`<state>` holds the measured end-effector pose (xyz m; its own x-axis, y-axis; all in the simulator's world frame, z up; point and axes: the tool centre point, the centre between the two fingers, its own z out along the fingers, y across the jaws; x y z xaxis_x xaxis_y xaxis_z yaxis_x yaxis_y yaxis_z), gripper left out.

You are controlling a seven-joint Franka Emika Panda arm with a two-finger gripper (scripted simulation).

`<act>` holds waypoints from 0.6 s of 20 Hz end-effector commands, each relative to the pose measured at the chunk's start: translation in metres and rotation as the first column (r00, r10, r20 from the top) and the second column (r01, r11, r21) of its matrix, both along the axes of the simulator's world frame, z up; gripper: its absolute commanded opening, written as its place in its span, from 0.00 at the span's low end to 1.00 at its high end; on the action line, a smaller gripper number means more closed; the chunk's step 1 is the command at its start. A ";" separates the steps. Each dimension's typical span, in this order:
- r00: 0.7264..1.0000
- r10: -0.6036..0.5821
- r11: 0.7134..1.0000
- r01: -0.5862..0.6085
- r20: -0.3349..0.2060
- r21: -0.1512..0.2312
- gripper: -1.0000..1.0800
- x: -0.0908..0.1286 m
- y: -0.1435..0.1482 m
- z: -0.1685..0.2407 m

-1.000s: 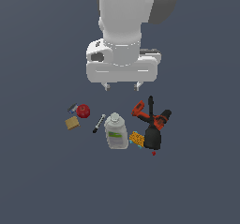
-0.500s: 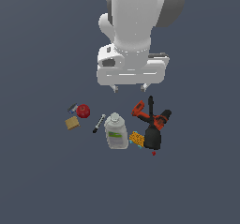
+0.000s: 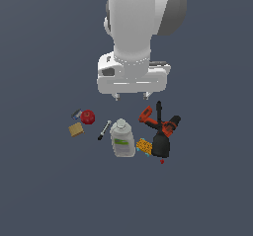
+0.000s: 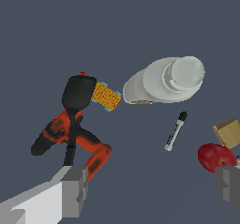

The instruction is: Pick up a designated object from a clutter of objects.

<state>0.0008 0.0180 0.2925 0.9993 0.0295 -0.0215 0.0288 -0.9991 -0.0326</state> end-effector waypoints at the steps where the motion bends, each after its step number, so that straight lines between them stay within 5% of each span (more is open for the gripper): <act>1: 1.000 0.002 1.000 -0.002 0.001 0.002 0.96 0.000 -0.012 -0.011; 12: 1.000 0.018 1.000 -0.018 0.016 0.008 0.96 -0.017 -0.105 -0.093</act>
<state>-0.0111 -0.0710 0.2129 0.9989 0.0452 -0.0077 0.0449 -0.9981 -0.0413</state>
